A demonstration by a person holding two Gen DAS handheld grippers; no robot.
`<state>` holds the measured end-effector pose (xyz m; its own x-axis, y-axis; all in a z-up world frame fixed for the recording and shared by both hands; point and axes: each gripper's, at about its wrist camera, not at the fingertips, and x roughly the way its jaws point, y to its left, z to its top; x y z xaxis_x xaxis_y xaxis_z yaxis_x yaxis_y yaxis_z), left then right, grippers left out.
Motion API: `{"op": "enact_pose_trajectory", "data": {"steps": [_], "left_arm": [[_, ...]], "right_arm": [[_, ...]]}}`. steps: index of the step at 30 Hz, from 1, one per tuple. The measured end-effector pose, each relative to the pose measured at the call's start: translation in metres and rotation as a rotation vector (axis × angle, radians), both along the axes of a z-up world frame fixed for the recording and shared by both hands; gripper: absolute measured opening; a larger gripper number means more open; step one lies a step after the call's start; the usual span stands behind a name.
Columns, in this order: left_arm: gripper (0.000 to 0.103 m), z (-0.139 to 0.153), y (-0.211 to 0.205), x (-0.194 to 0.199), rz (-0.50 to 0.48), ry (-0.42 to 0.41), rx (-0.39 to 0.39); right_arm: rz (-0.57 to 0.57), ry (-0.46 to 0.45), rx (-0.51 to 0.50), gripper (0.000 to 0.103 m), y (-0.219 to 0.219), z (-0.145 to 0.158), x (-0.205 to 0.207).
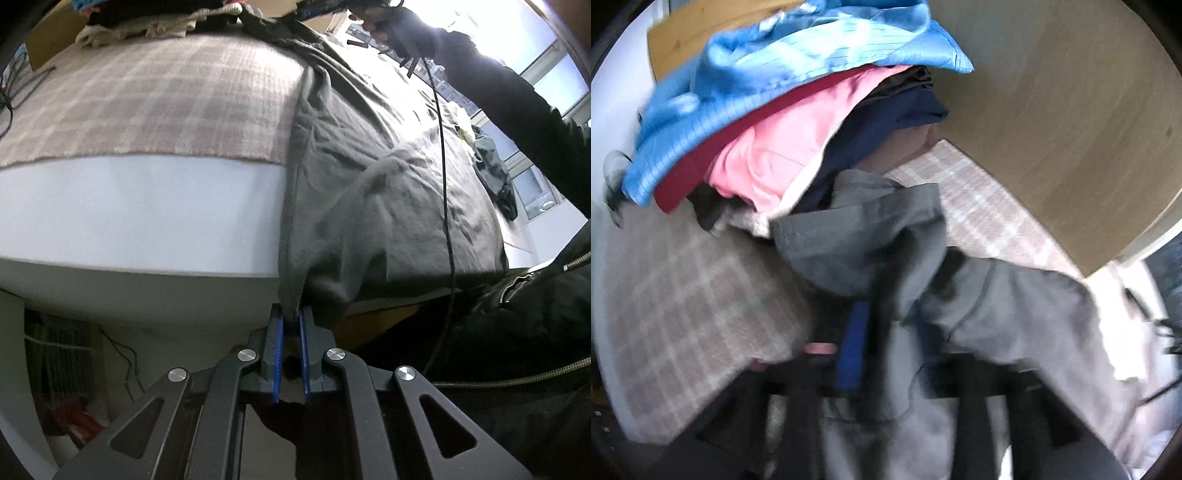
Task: Fold clothes
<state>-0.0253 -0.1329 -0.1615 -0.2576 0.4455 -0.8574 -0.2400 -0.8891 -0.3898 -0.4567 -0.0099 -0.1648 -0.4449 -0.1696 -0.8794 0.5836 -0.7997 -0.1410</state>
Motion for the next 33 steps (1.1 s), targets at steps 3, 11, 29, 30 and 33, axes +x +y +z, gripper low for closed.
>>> {"op": "enact_pose_trajectory", "data": {"steps": [3, 11, 29, 30, 33], "left_arm": [[0.009, -0.003, -0.002, -0.002, -0.01, -0.019, 0.005], [0.016, -0.008, 0.003, -0.005, -0.022, -0.031, -0.019], [0.006, 0.068, -0.008, 0.024, -0.007, 0.121, 0.042], [0.006, 0.072, -0.015, 0.023, 0.009, 0.132, 0.045], [0.006, 0.068, -0.031, 0.016, 0.069, 0.14, 0.079]], "right_arm": [[0.077, 0.026, -0.003, 0.049, -0.017, 0.001, 0.018], [0.114, -0.054, 0.079, 0.046, -0.034, -0.046, 0.01], [-0.099, 0.048, -0.353, 0.003, 0.09, 0.113, -0.001], [-0.098, 0.056, -0.371, 0.003, 0.086, 0.12, -0.001], [-0.099, 0.08, -0.379, 0.003, 0.06, 0.118, -0.013]]}}
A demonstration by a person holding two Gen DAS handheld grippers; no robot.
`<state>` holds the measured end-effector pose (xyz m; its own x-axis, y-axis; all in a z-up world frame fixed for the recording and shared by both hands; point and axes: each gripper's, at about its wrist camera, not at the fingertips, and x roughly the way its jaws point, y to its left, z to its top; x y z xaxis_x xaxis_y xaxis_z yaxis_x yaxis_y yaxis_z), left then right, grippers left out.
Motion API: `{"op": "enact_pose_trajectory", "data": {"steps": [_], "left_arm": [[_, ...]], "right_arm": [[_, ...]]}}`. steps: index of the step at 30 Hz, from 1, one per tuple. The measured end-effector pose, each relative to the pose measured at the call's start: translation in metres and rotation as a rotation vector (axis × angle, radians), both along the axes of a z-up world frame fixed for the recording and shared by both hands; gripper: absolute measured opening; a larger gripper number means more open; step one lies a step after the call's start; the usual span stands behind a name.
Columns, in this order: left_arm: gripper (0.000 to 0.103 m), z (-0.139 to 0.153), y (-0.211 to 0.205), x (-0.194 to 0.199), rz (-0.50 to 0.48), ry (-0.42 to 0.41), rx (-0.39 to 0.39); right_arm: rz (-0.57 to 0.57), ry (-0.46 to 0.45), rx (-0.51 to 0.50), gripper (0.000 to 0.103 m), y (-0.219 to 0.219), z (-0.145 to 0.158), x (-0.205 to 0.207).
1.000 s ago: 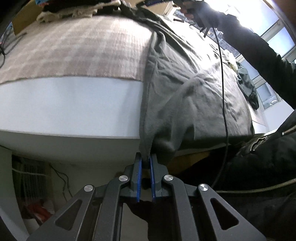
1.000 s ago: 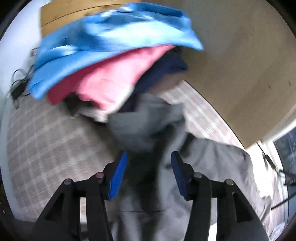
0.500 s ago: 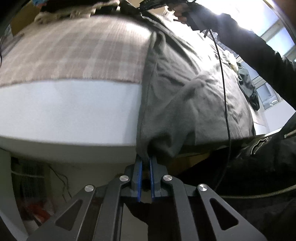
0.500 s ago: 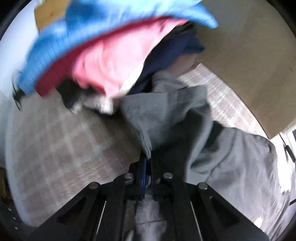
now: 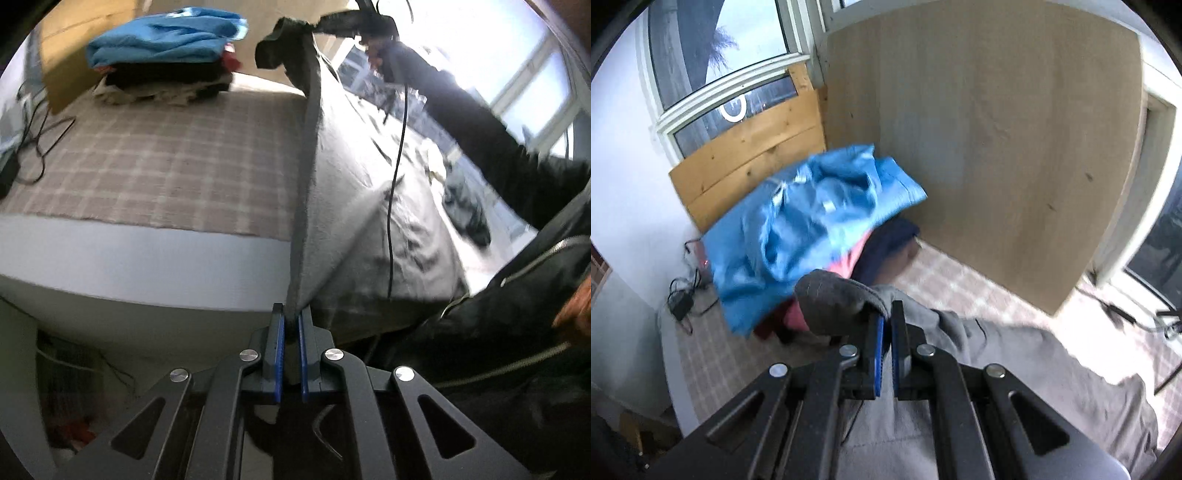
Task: Fold clothes
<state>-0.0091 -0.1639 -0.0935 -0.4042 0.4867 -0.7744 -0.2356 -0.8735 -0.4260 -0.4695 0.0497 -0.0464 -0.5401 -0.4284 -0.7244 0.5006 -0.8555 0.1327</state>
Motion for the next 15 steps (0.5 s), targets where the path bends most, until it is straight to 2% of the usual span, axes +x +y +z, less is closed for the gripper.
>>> {"op": "enact_pose_trajectory", "data": {"steps": [3, 7, 11, 13, 15], "left_arm": [[0.006, -0.026, -0.007, -0.011, 0.018, -0.048, -0.001], [0.006, -0.07, -0.014, -0.019, 0.015, -0.139, -0.008], [0.006, -0.086, -0.02, -0.024, 0.011, -0.186, 0.002], [0.006, -0.085, -0.019, -0.027, -0.014, -0.191, -0.019], [0.006, -0.083, -0.02, -0.031, -0.041, -0.198, -0.025]], "right_arm": [[0.005, -0.025, 0.043, 0.003, -0.039, -0.032, -0.022], [0.01, -0.108, 0.061, 0.003, -0.071, -0.095, -0.038], [0.01, -0.271, 0.13, 0.01, -0.09, -0.144, -0.048], [0.026, -0.276, 0.129, 0.01, -0.083, -0.133, -0.039], [0.034, -0.223, 0.086, 0.013, -0.057, -0.095, -0.021]]}}
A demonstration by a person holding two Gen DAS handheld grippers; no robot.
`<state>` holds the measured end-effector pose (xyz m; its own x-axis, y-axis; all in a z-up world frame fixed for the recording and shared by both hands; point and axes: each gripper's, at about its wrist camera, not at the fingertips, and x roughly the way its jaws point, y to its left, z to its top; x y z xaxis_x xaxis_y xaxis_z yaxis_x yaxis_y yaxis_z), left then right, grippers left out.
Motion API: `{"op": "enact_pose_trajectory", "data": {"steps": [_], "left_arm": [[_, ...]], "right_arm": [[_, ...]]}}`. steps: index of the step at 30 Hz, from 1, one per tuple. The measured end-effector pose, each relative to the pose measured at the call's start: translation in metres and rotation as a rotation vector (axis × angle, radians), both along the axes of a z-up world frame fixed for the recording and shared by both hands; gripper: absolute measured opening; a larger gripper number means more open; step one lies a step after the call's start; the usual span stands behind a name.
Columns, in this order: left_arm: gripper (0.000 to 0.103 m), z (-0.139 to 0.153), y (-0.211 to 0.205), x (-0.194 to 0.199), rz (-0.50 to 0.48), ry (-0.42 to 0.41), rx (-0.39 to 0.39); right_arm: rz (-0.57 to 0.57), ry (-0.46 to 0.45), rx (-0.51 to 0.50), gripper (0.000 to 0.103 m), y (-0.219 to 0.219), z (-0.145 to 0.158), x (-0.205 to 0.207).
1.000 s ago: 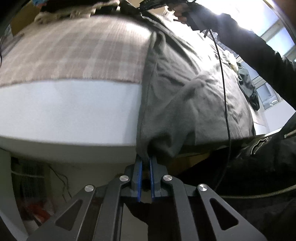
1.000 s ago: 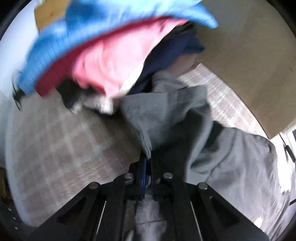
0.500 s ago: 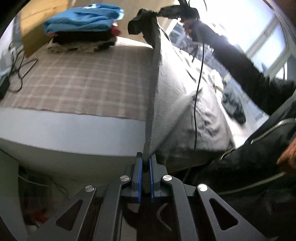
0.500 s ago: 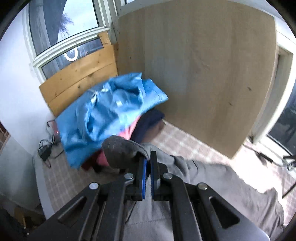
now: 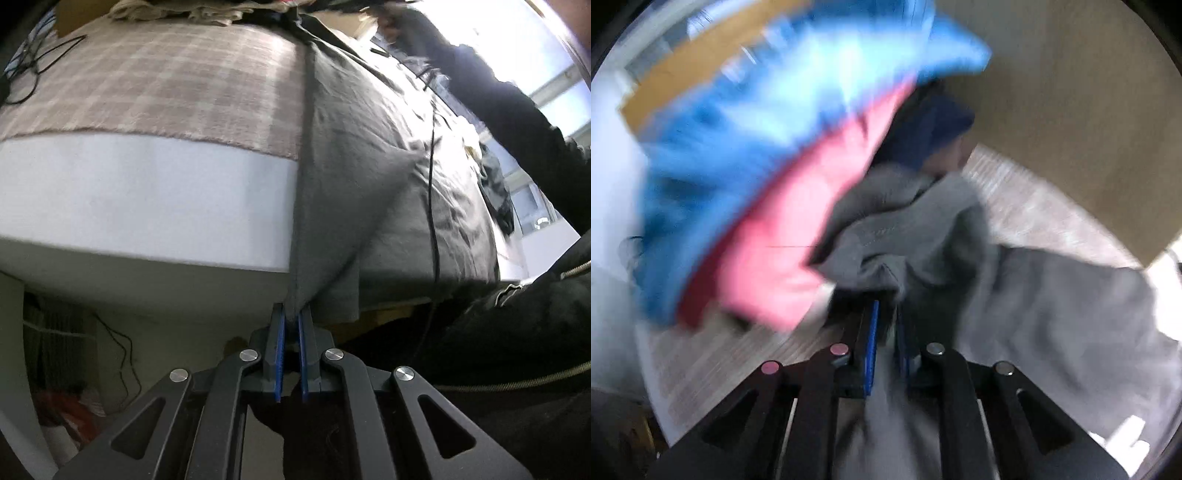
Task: Fold clothes
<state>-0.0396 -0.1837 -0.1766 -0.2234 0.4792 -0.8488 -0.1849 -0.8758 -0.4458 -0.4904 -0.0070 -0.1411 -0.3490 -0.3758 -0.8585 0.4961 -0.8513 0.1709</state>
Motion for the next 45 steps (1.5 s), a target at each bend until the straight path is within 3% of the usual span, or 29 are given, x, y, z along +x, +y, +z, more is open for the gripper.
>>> {"op": "enact_pose_trajectory", "data": {"steps": [2, 3, 6, 8, 11, 13, 15, 18, 21, 24, 26, 30, 31, 34, 37, 42, 44, 45], "left_arm": [[0.006, 0.001, -0.001, -0.002, -0.013, -0.011, 0.009], [0.006, 0.002, -0.001, -0.002, -0.021, -0.017, 0.019], [0.006, 0.002, -0.003, -0.003, -0.04, -0.033, 0.051], [0.006, 0.002, -0.004, -0.006, -0.036, -0.054, 0.103], [0.006, 0.002, 0.002, -0.011, -0.052, -0.063, 0.093], [0.005, 0.004, 0.004, -0.013, -0.061, -0.064, 0.077], [0.006, 0.005, 0.007, -0.017, -0.06, -0.063, 0.063], [0.006, 0.007, 0.014, -0.024, -0.055, -0.054, 0.011], [0.006, 0.013, 0.019, -0.029, -0.06, -0.045, -0.043], [0.006, 0.018, 0.019, -0.032, -0.056, -0.044, -0.07], [0.006, 0.02, 0.021, -0.031, -0.058, -0.035, -0.09], [0.006, 0.025, 0.033, -0.03, -0.064, -0.019, -0.107], [0.006, 0.027, 0.035, -0.029, -0.064, -0.013, -0.103], [0.006, 0.029, 0.037, -0.026, -0.069, 0.003, -0.106], [0.006, 0.033, 0.038, -0.025, -0.074, 0.029, -0.119], [0.005, 0.049, 0.04, -0.016, -0.051, 0.073, -0.079], [0.005, 0.044, 0.047, -0.01, -0.059, 0.061, -0.057], [0.006, 0.039, 0.049, -0.007, -0.063, 0.051, -0.06]], "right_arm": [[-0.032, 0.038, -0.076, 0.035, 0.045, 0.048, 0.026], [-0.061, 0.062, -0.122, 0.038, 0.076, 0.072, 0.045], [-0.161, 0.16, -0.186, 0.039, 0.173, 0.126, 0.133], [-0.285, 0.204, -0.097, 0.039, 0.235, 0.135, 0.205], [-0.514, 0.163, -0.036, 0.038, 0.314, 0.108, 0.316], [-0.638, 0.074, -0.022, 0.038, 0.351, 0.07, 0.384], [-0.733, -0.025, 0.029, 0.038, 0.362, 0.022, 0.442], [-0.758, -0.1, -0.01, 0.038, 0.353, -0.026, 0.49], [-0.742, -0.106, -0.054, 0.038, 0.342, -0.05, 0.512], [-0.686, -0.017, -0.023, 0.038, 0.326, -0.047, 0.522], [-0.647, 0.045, 0.026, 0.038, 0.319, -0.044, 0.529], [-0.57, 0.062, 0.118, 0.038, 0.31, -0.047, 0.531], [-0.548, 0.077, 0.139, 0.036, 0.308, -0.046, 0.531], [-0.479, 0.107, 0.147, 0.005, 0.3, -0.044, 0.531], [-0.451, 0.104, 0.18, 0.004, 0.297, -0.039, 0.533], [-0.514, 0.169, 0.062, 0.003, 0.331, 0.027, 0.557], [-0.616, 0.235, 0.073, 0.0, 0.353, 0.055, 0.579], [-0.675, 0.226, 0.056, 0.0, 0.367, 0.056, 0.585]]}}
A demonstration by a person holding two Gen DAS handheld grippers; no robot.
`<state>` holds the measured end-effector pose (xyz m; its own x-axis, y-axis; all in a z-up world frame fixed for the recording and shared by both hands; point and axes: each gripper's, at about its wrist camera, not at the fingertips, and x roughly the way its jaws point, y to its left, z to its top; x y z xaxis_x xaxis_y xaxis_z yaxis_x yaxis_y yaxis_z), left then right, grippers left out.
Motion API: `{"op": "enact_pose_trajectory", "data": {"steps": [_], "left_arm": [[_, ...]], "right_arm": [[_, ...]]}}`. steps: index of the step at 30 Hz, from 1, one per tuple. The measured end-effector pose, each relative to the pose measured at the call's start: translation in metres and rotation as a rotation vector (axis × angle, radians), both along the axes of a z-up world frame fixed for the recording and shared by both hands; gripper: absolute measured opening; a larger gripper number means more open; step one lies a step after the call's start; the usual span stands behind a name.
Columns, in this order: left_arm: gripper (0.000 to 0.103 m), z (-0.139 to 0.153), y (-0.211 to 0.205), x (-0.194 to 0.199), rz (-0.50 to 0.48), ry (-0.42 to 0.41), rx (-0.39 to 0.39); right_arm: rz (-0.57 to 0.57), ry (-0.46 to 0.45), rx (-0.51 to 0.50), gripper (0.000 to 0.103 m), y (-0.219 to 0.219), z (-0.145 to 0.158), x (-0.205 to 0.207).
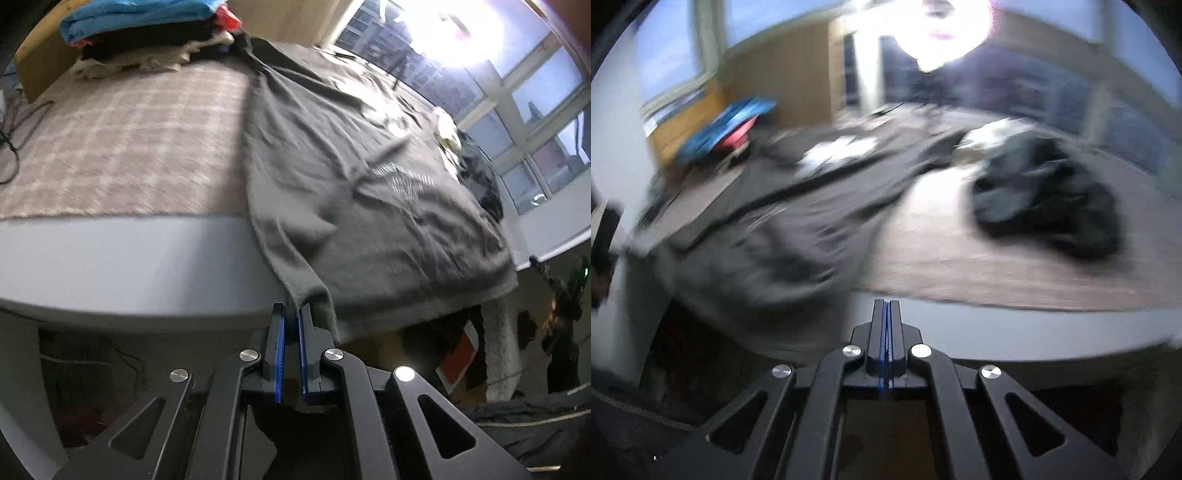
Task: Fold clothes
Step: 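Open both grippers and release the T-shirt onto the rug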
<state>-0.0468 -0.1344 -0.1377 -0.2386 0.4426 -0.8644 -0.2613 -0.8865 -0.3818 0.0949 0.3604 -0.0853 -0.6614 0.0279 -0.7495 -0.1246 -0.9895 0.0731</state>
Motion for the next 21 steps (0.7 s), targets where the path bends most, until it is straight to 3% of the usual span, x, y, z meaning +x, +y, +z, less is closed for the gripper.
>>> {"op": "enact_pose_trajectory", "data": {"steps": [2, 4, 6, 10, 12, 15, 17, 19, 21], "left_arm": [[0.005, -0.01, 0.005, 0.005, -0.006, -0.02, -0.005], [0.005, -0.019, 0.005, 0.01, 0.005, -0.047, -0.014], [0.006, -0.018, -0.004, 0.012, 0.013, -0.07, -0.029], [0.009, 0.027, -0.028, 0.003, 0.033, -0.071, -0.113], [0.01, 0.053, -0.033, -0.006, 0.011, -0.031, -0.205], [0.009, 0.096, -0.035, -0.043, 0.005, 0.047, -0.349], [0.013, 0.125, -0.017, -0.084, -0.04, 0.145, -0.399], [0.019, 0.141, 0.023, -0.137, -0.122, 0.257, -0.424], [0.022, 0.135, 0.074, -0.195, -0.228, 0.323, -0.417]], "right_arm": [[-0.045, -0.044, -0.063, 0.0, 0.013, -0.018, -0.001], [-0.018, -0.146, -0.057, 0.0, 0.009, -0.044, -0.009], [0.014, -0.19, -0.048, 0.0, 0.001, -0.047, -0.016], [0.058, -0.13, -0.058, 0.003, 0.006, 0.003, -0.028], [0.061, -0.099, -0.086, 0.007, 0.017, 0.035, -0.04], [0.088, -0.034, -0.061, 0.03, 0.025, 0.078, -0.072], [0.114, -0.002, -0.002, 0.048, 0.023, 0.095, -0.1], [0.157, 0.023, 0.082, 0.049, 0.016, 0.101, -0.142], [0.186, 0.028, 0.141, 0.049, 0.012, 0.092, -0.198]]}}
